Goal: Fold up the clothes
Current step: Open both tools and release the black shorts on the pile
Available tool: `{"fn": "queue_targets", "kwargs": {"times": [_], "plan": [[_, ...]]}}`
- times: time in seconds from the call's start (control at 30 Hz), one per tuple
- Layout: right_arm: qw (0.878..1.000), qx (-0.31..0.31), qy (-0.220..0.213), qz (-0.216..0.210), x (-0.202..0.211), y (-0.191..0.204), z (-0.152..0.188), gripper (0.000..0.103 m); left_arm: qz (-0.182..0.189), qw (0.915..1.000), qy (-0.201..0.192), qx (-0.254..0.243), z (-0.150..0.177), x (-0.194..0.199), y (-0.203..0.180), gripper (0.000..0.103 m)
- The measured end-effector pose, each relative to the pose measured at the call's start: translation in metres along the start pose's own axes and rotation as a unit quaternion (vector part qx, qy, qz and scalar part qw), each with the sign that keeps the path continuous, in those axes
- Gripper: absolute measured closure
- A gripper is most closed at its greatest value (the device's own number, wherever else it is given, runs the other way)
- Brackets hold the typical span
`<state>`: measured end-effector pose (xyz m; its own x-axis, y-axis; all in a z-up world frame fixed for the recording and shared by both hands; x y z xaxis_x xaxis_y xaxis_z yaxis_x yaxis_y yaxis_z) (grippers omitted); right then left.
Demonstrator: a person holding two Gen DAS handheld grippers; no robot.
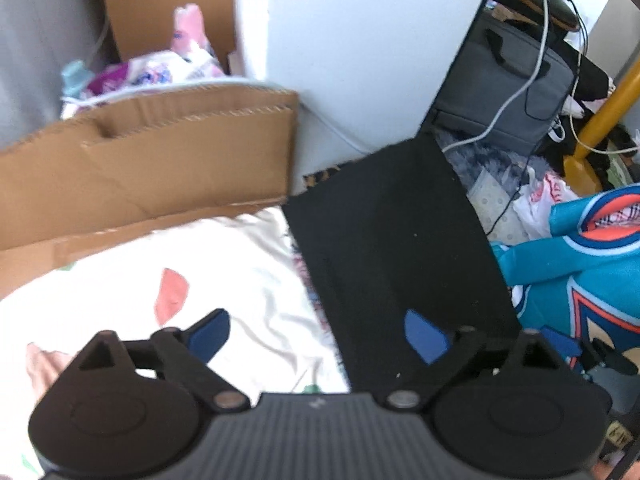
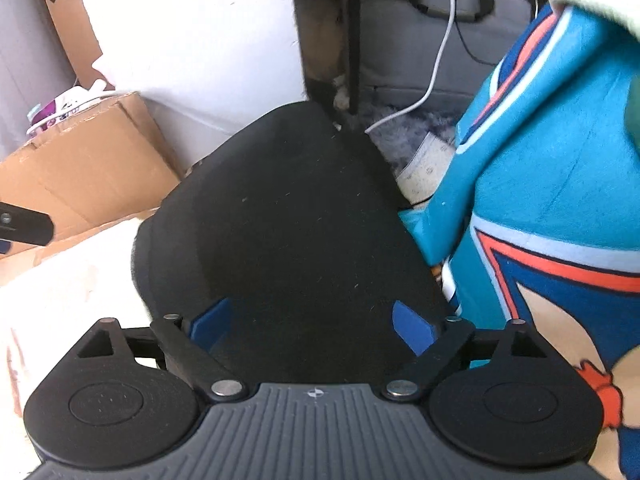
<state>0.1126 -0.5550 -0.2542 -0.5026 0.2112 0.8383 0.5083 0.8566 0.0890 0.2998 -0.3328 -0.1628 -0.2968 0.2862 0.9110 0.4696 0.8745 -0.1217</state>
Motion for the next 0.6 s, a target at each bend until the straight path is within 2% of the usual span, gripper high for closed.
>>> {"fn": "queue_targets", "kwargs": {"times": [0.23,0.33,0.5,0.6], "plan": [[1.0,0.006,0.021,-0.015,0.038,0.022,-0.008,0.004,-0.011,0.9996,0.022,0.012,0.01,0.049,0.015,0.001],[1.0,0.008,0.018,-0.017,0.059,0.034,-0.013,0.003,-0.018,0.9996,0.02,0.004,0.013,0.075,0.016,0.001],[0.999,0.004,0.019,-0.037,0.095,0.052,-0.019,0.001,-0.018,0.9996,0.009,0.019,0.017,0.115,0.023,0.001],[0.999,0.02,0.014,-0.045,0.117,0.066,-0.023,0.001,-0.041,0.9991,0.004,0.011,0.026,0.141,0.026,0.001]]}}
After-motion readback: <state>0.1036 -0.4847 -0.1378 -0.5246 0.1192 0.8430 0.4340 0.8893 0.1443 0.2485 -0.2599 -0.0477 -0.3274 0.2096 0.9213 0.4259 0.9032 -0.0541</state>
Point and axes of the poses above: each gripper's, at about its wrist camera, not at the fingertips, and x roughly against the way its jaws point, y to its left, z to its underside, the point moved 3 cm from there along -x, roughly the way its jaws point, and after that the axes turned 2 degrees about x, right-handed, at the moved point
